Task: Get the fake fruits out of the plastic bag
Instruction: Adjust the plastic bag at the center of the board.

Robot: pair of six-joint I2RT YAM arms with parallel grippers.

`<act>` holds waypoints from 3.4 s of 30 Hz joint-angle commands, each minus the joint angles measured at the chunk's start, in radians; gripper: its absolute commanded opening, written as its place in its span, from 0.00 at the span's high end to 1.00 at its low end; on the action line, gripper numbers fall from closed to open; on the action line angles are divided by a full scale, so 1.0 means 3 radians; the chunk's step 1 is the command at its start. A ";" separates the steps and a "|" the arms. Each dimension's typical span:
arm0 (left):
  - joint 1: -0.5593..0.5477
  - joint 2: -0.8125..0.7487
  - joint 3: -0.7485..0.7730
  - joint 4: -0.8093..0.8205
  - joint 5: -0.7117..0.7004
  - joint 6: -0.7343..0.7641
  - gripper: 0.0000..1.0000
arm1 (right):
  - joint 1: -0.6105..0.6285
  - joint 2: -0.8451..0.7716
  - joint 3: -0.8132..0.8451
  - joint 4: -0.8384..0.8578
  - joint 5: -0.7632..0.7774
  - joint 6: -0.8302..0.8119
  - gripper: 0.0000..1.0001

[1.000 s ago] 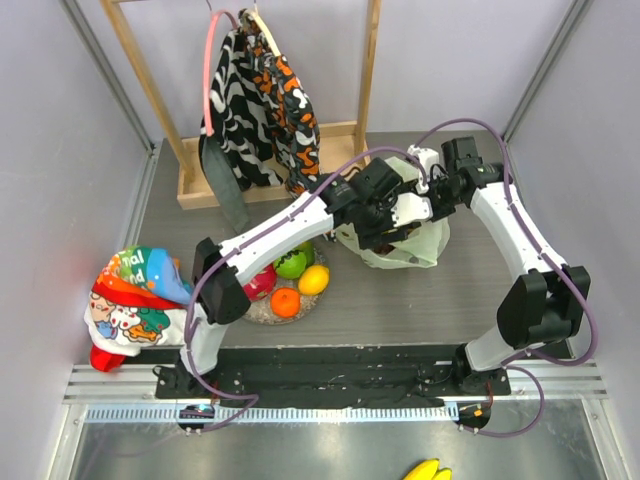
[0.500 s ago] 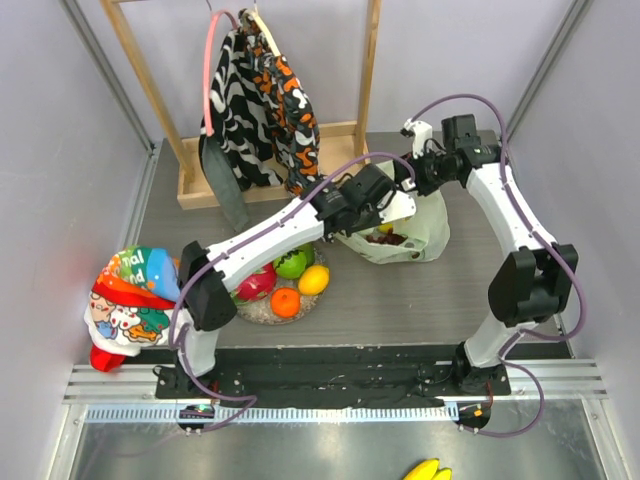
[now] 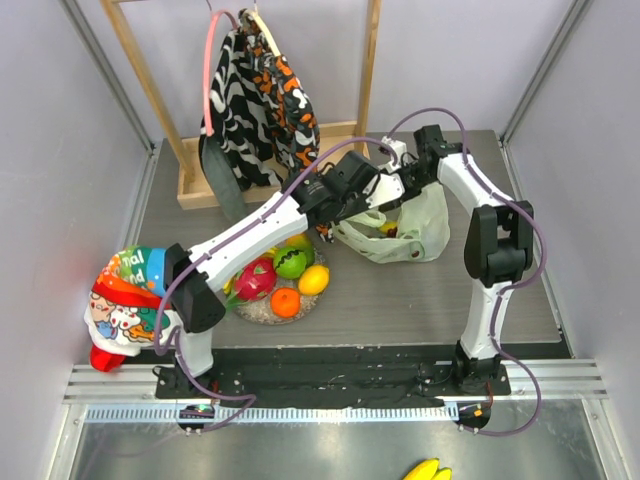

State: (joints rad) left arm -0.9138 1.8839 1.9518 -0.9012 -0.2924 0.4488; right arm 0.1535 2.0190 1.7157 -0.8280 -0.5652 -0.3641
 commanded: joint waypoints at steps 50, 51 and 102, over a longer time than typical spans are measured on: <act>-0.0001 -0.0175 -0.0053 -0.0038 0.0136 -0.0059 1.00 | 0.0378 0.1431 0.2033 -0.0732 0.0002 -0.0039 0.36; -0.0001 -0.0174 -0.0028 -0.0038 0.0146 -0.0059 1.00 | 0.0373 0.1416 0.2002 -0.0737 -0.0003 -0.0034 0.39; -0.0349 -0.0144 -0.0472 -0.0038 0.0248 -0.0289 1.00 | -0.0164 -0.1632 -0.1083 -0.0794 0.0606 -0.0325 0.71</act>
State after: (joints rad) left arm -1.0153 1.9606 1.8236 -0.9592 -0.2142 0.4152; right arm 0.1081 1.6012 1.2415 -1.0443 -0.3607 -0.3958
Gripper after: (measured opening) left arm 0.013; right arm 0.281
